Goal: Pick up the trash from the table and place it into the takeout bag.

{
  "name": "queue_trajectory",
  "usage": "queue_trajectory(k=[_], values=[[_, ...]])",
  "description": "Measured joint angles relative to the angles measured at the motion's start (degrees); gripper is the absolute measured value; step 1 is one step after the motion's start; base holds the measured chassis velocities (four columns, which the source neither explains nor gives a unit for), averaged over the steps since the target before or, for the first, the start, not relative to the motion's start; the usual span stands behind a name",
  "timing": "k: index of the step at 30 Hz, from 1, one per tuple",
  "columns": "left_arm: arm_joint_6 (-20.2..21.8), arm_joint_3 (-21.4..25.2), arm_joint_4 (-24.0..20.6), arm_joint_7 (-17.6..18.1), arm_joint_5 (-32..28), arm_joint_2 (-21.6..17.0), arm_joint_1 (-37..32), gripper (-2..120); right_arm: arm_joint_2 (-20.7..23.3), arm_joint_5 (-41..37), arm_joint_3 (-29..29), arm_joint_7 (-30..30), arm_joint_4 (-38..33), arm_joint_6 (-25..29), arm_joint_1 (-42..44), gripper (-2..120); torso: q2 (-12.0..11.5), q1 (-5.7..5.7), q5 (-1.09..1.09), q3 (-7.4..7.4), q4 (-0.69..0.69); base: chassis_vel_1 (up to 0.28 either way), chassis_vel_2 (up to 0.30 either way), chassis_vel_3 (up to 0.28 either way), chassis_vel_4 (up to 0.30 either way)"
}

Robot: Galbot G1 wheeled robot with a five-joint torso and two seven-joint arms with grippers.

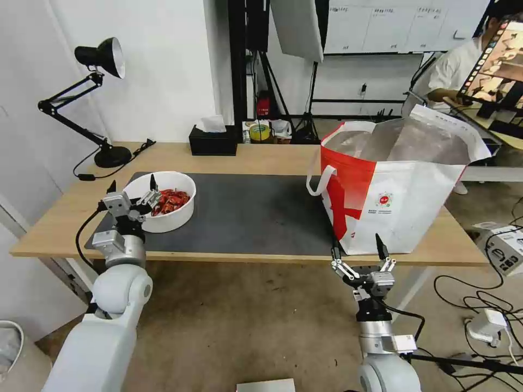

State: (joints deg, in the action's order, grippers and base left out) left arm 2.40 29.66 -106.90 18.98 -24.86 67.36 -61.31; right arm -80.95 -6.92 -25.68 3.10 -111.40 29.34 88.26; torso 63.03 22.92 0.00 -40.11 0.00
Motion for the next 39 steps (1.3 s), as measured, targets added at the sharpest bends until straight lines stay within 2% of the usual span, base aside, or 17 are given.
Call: queue_trajectory(k=[8,17,34,39], values=[[2.67,-0.27,2.34,0.18,-3.95,-2.55,2.80,100,-0.32,0.26,-0.02,0.02,-0.04,0.03,0.30,100,0.00,0.00,0.00,0.00,0.01,0.000,0.000,0.000,0.000],[7.49,-1.19,6.22,-0.16,-8.98,-6.23,8.43,100,-0.53,0.45,-0.04,0.04,-0.05,0.05,0.39,100,0.00,0.00,0.00,0.00,0.00,0.000,0.000,0.000,0.000],[16.43,-1.64,9.92,0.38,-10.90,-7.66,11.32,100,-0.88,0.52,0.02,0.07,0.18,0.09,0.39,100,-0.01,-0.01,0.00,0.00,0.00,0.000,0.000,0.000,0.000],[17.44,-1.63,10.52,0.98,-10.94,-7.73,11.60,100,-0.93,0.52,0.02,0.08,0.24,0.11,0.42,100,0.00,-0.01,0.00,0.01,0.00,0.000,0.000,0.000,0.000]])
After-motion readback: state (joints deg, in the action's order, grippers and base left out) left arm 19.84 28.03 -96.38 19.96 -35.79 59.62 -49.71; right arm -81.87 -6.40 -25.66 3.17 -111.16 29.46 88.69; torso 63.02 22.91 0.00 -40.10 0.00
